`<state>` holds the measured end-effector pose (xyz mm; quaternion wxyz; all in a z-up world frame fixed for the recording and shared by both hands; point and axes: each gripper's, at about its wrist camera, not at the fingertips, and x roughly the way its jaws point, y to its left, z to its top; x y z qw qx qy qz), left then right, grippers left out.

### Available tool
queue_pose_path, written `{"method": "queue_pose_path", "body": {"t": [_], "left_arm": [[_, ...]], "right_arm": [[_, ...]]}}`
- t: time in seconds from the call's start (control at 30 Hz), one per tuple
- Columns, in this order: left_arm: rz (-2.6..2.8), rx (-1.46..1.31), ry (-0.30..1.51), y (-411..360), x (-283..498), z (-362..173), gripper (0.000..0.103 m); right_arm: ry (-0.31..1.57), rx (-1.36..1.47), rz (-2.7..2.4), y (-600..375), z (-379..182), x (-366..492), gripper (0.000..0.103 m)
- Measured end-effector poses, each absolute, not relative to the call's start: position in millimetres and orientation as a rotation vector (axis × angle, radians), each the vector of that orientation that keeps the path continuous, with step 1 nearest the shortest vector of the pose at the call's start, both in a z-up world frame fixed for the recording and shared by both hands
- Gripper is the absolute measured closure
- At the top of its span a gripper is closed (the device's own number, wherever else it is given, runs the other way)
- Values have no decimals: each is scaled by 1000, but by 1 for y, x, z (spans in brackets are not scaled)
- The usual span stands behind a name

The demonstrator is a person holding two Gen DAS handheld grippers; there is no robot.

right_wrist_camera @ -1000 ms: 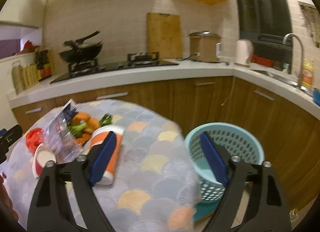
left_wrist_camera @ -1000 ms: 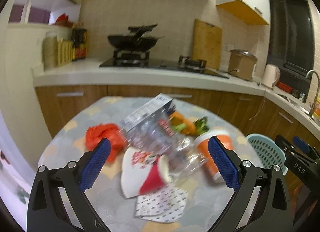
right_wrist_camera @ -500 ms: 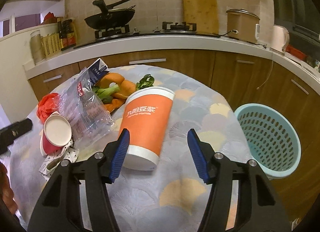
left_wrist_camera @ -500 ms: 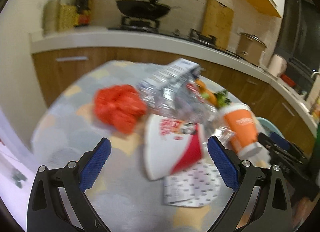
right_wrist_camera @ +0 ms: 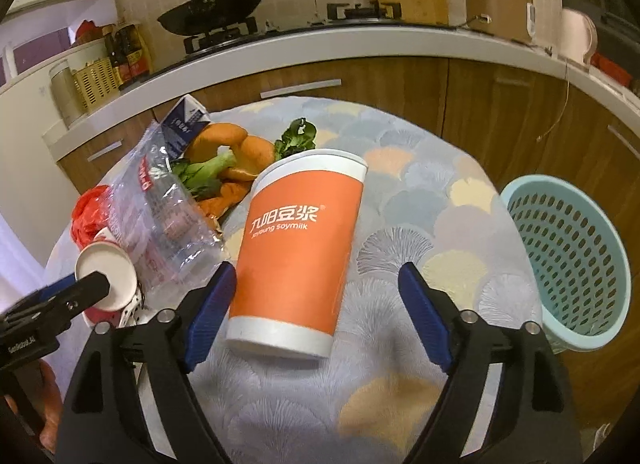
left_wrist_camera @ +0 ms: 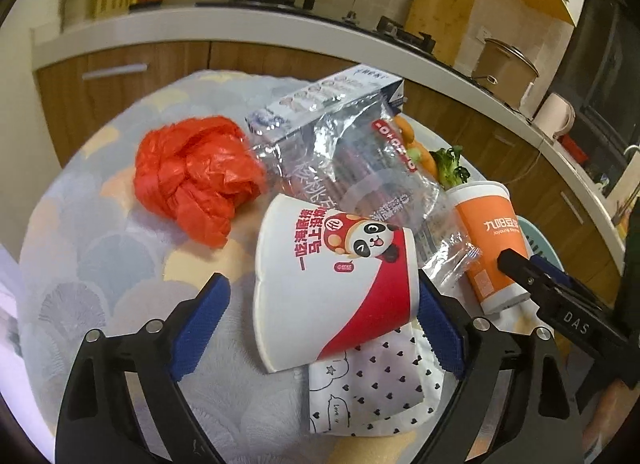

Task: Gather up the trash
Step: 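Grasp the white-red panda paper cup with left tool while right tool grasps the orange cup, then carry both cups over the blue basket and open both tools to drop them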

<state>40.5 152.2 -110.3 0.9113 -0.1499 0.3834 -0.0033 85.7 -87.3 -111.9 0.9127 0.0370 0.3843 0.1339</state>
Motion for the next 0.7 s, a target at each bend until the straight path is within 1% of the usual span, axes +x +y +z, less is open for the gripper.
{"method": "queue_pose_path", "body": {"t": [0.03, 0.17, 0.2, 0.23, 0.27, 0.3, 0.33, 0.5, 0.7], "left_arm": [[-16, -319, 796, 153, 43, -112, 16], [-46, -347, 814, 153, 48, -119, 17], [-39, -348, 810, 152, 49, -120, 22], [-36, -347, 803, 152, 48, -120, 27], [-42, -353, 803, 152, 48, -120, 30], [-47, -362, 801, 152, 48, -119, 30], [-42, -372, 790, 154, 46, -119, 30], [-35, -371, 734, 154, 34, -106, 30], [-35, -299, 664, 137, 20, -77, 30]], "right_arm": [[810, 91, 284, -87, -115, 90, 19], [851, 123, 317, -86, -121, 99, 19], [856, 127, 326, -86, -122, 99, 19], [855, 133, 336, -87, -122, 99, 23], [855, 141, 359, -86, -122, 99, 27], [855, 150, 392, -86, -122, 98, 43], [850, 146, 403, -85, -120, 97, 48], [779, 115, 396, -85, -110, 82, 49], [715, 118, 367, -99, -93, 69, 50]]}}
